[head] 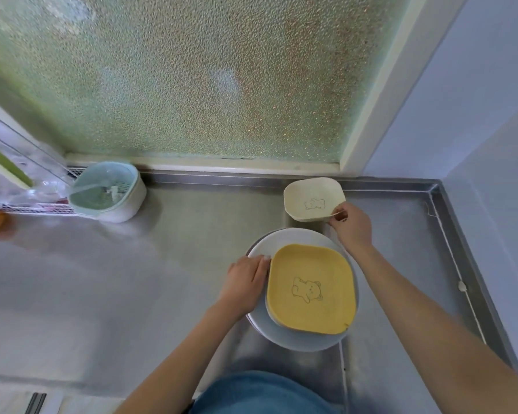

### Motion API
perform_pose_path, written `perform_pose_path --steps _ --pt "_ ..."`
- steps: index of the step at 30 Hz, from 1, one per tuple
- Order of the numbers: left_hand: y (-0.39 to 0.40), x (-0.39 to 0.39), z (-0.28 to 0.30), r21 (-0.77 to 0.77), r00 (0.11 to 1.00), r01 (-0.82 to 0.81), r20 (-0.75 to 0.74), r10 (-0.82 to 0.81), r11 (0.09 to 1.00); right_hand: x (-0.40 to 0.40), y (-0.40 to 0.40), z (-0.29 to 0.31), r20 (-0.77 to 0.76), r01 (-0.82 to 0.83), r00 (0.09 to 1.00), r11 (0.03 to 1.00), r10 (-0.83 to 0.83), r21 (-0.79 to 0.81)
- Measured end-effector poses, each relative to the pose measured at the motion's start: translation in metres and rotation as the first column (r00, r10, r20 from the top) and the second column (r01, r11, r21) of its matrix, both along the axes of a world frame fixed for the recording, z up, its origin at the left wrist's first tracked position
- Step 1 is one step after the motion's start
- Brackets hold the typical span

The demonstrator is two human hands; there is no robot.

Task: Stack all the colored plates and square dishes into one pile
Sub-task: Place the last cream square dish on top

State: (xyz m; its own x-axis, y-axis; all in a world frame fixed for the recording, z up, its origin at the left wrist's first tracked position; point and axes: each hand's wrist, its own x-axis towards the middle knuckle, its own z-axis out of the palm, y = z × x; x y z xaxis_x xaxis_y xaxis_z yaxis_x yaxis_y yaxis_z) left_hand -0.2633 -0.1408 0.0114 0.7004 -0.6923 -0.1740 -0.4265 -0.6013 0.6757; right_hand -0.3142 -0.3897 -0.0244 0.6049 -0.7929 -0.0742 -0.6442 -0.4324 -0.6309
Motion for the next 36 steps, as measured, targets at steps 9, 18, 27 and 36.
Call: perform_pose_path --steps 9,18,27,36 --pt "0.006 0.001 0.001 -0.032 0.999 0.029 -0.037 -0.030 0.999 -0.068 0.068 0.070 0.351 0.091 0.933 0.996 -0.078 -0.023" --pt "0.005 0.005 0.002 -0.064 0.907 -0.135 -0.411 0.097 0.989 -0.150 0.164 0.073 0.246 0.073 0.966 0.997 -0.079 0.033" --pt "0.008 -0.006 0.022 -0.243 0.907 -0.071 -0.419 -0.039 0.967 -0.151 0.169 0.071 0.221 0.065 0.971 0.987 -0.096 0.146" --pt "-0.005 -0.018 0.008 -0.217 0.884 -0.051 -0.464 -0.057 0.975 -0.105 0.168 0.053 0.203 0.190 0.938 0.905 -0.283 0.382"
